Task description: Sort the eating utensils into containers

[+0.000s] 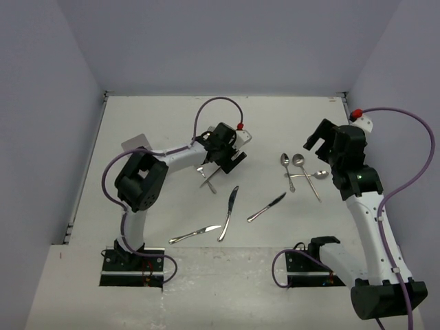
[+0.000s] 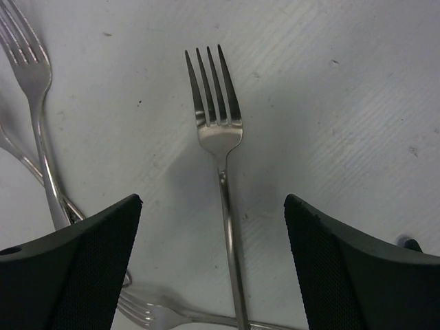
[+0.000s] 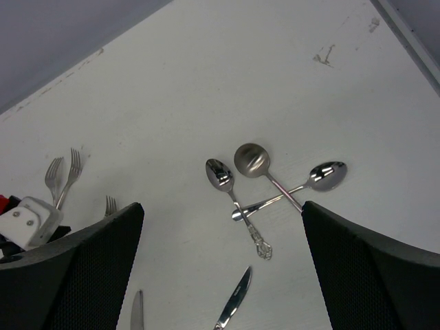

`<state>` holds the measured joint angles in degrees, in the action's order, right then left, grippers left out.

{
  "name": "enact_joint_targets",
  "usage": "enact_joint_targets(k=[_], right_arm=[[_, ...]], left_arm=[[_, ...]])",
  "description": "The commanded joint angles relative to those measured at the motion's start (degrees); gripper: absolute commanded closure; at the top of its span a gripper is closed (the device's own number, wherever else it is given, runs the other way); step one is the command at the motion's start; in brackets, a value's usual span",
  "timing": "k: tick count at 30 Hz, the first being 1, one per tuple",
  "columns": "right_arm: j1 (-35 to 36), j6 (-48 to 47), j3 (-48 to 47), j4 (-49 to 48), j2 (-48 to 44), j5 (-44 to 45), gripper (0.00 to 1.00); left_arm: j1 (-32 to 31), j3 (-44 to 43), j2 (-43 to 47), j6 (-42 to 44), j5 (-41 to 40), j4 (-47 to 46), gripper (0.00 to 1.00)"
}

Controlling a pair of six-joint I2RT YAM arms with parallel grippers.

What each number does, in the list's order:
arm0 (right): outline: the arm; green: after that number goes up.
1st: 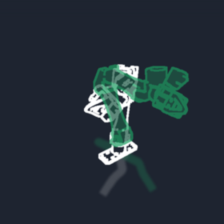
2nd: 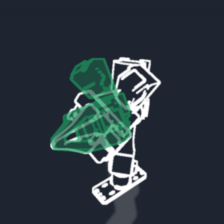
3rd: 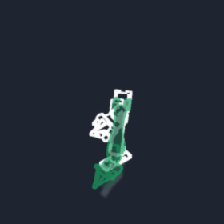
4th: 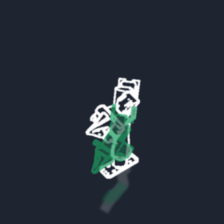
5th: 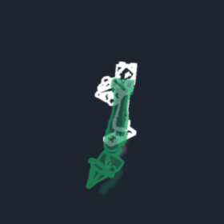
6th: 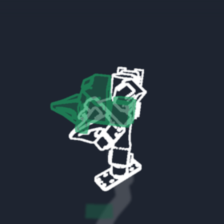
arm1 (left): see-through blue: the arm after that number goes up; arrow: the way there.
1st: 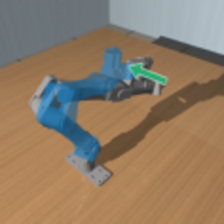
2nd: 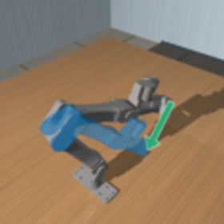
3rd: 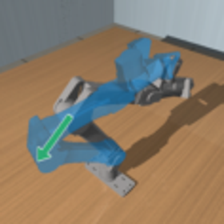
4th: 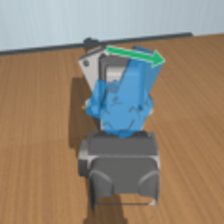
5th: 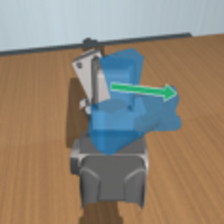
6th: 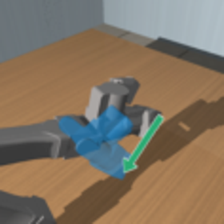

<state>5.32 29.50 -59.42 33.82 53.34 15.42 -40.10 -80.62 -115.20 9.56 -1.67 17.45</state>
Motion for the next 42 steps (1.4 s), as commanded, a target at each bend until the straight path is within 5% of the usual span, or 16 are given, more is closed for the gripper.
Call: enact_joint_targets(k=[1, 10, 16, 25, 32, 35, 37, 42], right_arm=[[0.0, -0.8, -0.1, -1.2, 0.5, -0.3, 0.01], [0.0, -0.5, -0.1, -0.3, 0.8, 1.8, 0.01], [0.0, -0.2, -0.1, 0.3, 0.2, 3.5, 0.01], [-0.1, -1.0, 1.9, -3.5, -1.7, 0.7, 0.01], [-0.1, -1.5, 1.9, -4.7, -0.9, -1.8, 0.01], [-0.1, -1.5, 1.7, -4.7, -0.4, -1.9, 0.01], [-0.1, -1.6, 1.7, -5.1, -0.3, -2.1, 0.01], [-0.1, -2.3, 1.6, -6.1, 0.7, -4.3, 0.01]], left_arm=[[0.3, -3.0, -3.6, 0.3, 1.1, 0.3, 0.15], [0.8, -3.8, -6.6, -0.9, 3.5, 1.3, 0.61], [0.8, -1.7, -4.7, -2.0, 3.5, 2.5, 1.0], [0.7, 6.0, 13.4, -6.4, -5.1, -13.7, 1.0], [1.0, 25.9, 36.4, -6.4, -25.4, -50.0, 1.0], [2.1, 24.0, 38.9, -4.0, -33.5, -46.1, 1.0], [4.7, 27.2, 40.2, -3.3, -40.0, -51.6, 1.0], [16.1, 30.9, 42.7, -8.5, -34.9, -55.1, 1.0]])
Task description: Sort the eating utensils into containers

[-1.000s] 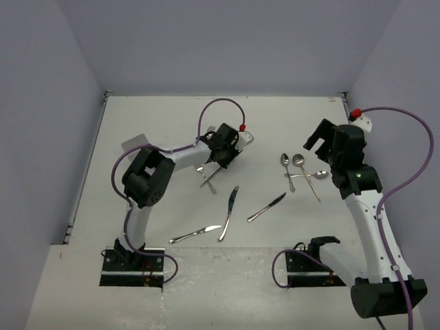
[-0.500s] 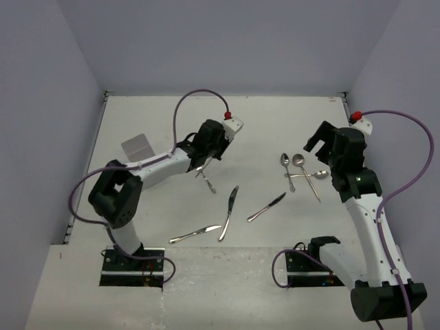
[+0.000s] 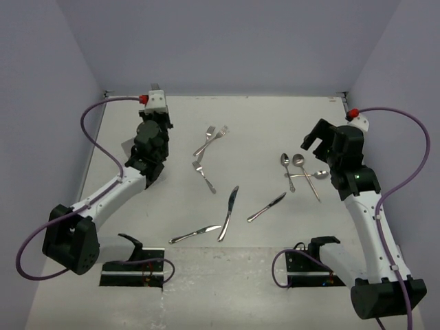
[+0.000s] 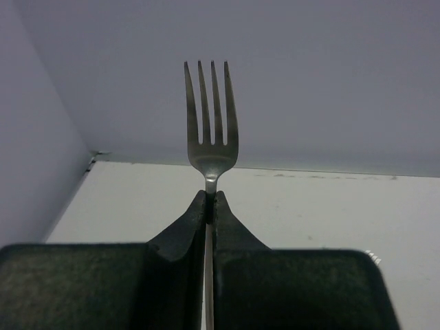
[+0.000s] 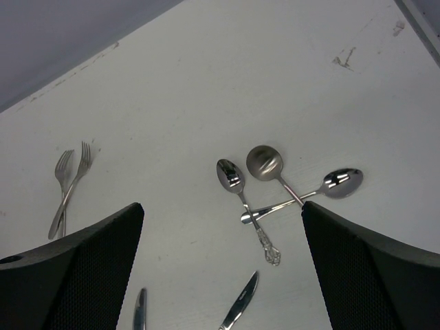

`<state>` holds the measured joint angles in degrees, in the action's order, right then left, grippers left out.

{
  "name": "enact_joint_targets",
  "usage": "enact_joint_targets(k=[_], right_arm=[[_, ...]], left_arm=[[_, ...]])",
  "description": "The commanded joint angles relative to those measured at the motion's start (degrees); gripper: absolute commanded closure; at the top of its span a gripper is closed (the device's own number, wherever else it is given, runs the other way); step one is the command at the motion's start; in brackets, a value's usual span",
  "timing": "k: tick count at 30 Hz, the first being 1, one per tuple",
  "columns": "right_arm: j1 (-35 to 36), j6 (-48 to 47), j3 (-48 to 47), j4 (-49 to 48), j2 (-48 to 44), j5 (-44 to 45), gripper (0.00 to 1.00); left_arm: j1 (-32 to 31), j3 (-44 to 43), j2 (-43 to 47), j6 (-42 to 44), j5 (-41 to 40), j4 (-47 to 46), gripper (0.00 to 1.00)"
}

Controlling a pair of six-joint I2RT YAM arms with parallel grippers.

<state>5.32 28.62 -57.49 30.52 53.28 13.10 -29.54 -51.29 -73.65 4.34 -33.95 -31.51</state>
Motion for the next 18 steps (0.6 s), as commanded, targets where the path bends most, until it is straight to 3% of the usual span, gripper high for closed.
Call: enact_joint_targets(k=[1, 7, 18], right_arm=[[-0.1, -1.9, -0.4, -2.9, 1.0, -2.6, 0.01], [-0.1, -3.0, -0.5, -3.2, 2.4, -3.2, 0.01], [0.0, -3.8, 0.5, -4.5, 3.3, -2.7, 0.01]], left_arm=[[9.4, 2.0, 1.3, -3.8, -1.5, -6.9, 1.0], [16.5, 8.2, 3.3, 0.8, 5.8, -17.8, 1.0], [21.7, 15.4, 0.2, 0.6, 12.6, -23.2, 1.0]])
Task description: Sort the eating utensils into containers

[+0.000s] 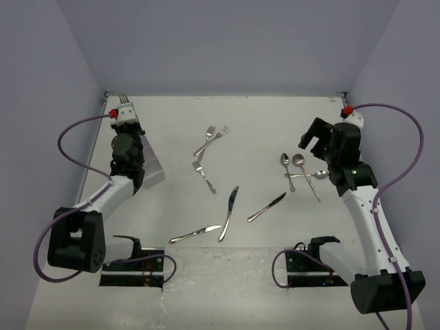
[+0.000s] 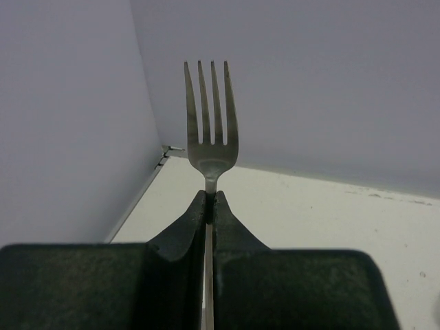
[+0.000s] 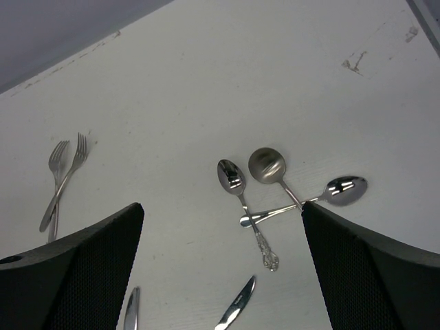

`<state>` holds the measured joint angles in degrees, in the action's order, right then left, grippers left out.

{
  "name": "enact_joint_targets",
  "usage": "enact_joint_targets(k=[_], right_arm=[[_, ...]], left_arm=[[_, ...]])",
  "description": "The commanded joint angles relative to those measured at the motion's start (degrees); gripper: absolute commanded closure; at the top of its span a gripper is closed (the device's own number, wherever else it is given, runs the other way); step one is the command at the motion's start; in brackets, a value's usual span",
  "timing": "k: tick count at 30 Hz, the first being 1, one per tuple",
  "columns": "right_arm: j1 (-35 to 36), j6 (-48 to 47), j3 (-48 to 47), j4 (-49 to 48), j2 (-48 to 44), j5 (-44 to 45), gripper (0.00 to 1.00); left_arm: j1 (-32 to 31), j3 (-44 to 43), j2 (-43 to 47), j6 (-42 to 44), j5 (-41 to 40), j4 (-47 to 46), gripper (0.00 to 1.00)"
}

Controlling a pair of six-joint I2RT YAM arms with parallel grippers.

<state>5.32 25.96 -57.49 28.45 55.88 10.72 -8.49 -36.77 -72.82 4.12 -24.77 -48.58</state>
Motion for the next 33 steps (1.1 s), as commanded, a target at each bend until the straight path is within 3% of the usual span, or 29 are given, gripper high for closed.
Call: enact_joint_targets(k=[1, 6, 11, 20, 25, 33], right_arm=[[0.0, -1.1, 0.4, -2.3, 1.1, -0.3, 0.01], [-0.1, -1.3, 0.2, -2.2, 2.2, -0.6, 0.01], [-0.1, -1.6, 0.6, -2.2, 2.0, -0.4, 0.01], [-0.1, -1.5, 0.6, -2.5, 1.6, 0.0, 0.01], [-0.1, -1.5, 0.3, -2.3, 2.7, 0.0, 0.01], [-0.1, -1.7, -0.5, -1.6, 3.7, 1.5, 0.01]], left_arm=[[0.8, 0.9, -1.6, 0.8, 3.5, -6.4, 1.0], [0.9, 2.2, -4.3, 0.5, 3.2, -10.4, 1.0], [0.9, 1.4, -5.2, 1.0, 3.9, -8.3, 1.0], [0.9, 1.2, 3.6, 1.8, 8.5, -8.3, 1.0], [1.1, -3.4, -2.8, 4.4, 8.0, -8.5, 1.0], [2.3, -3.4, -10.3, 2.6, 6.6, -10.1, 1.0]])
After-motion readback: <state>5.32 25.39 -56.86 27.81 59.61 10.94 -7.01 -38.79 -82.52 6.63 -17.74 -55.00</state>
